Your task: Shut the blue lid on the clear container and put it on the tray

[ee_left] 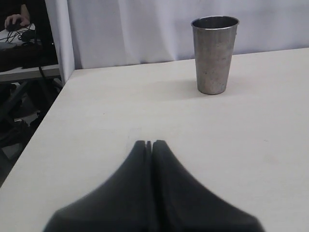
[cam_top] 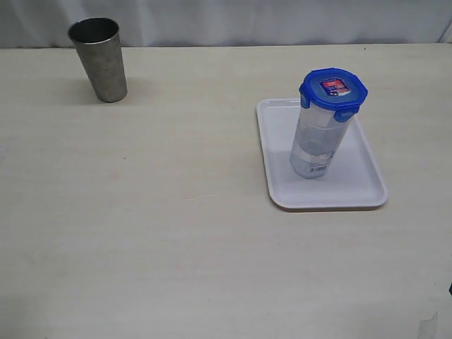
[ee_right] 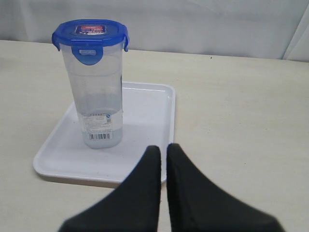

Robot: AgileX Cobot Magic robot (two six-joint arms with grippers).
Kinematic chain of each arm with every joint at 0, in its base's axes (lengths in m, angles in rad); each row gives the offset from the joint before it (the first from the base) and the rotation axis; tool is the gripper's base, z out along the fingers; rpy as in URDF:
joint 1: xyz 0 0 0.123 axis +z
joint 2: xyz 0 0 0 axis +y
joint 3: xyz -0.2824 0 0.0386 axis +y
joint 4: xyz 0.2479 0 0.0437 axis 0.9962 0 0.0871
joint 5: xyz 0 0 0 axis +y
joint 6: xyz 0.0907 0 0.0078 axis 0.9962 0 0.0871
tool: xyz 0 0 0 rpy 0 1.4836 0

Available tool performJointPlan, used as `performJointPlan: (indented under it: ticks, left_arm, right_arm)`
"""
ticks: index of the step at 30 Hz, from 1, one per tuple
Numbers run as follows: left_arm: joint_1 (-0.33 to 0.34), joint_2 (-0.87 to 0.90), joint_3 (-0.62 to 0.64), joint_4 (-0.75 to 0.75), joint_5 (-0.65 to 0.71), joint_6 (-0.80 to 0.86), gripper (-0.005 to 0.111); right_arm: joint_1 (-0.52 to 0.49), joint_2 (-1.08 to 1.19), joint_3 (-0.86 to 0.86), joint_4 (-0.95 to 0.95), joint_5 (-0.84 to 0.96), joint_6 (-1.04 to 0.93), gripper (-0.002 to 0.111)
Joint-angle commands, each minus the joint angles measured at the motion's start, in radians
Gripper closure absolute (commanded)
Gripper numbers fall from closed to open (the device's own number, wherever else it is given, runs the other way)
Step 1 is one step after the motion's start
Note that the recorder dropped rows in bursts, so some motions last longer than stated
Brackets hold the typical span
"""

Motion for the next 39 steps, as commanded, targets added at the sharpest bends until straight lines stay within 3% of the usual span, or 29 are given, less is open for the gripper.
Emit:
performJointPlan:
  ticks: [1,9,39]
  left_arm:
    - [0.0,-0.002,0.003,-0.01,-0.012,0.031,0.107]
    - [0.0,-0.002,0.003,-0.072,-0.019,0.031,0.107]
    - [0.0,-0.002,0.003,-0.06,-0.019,0.031,0.107]
  right_arm:
    - [-0.006,-0.005,0.003,0.0,-0.003,-0.006,0.104]
    - [-0.006,-0.005,0.003,0.0,-0.003,-0.006,0.104]
    - [-0.006,-0.005,0.003,0.0,-0.003,-0.006,0.104]
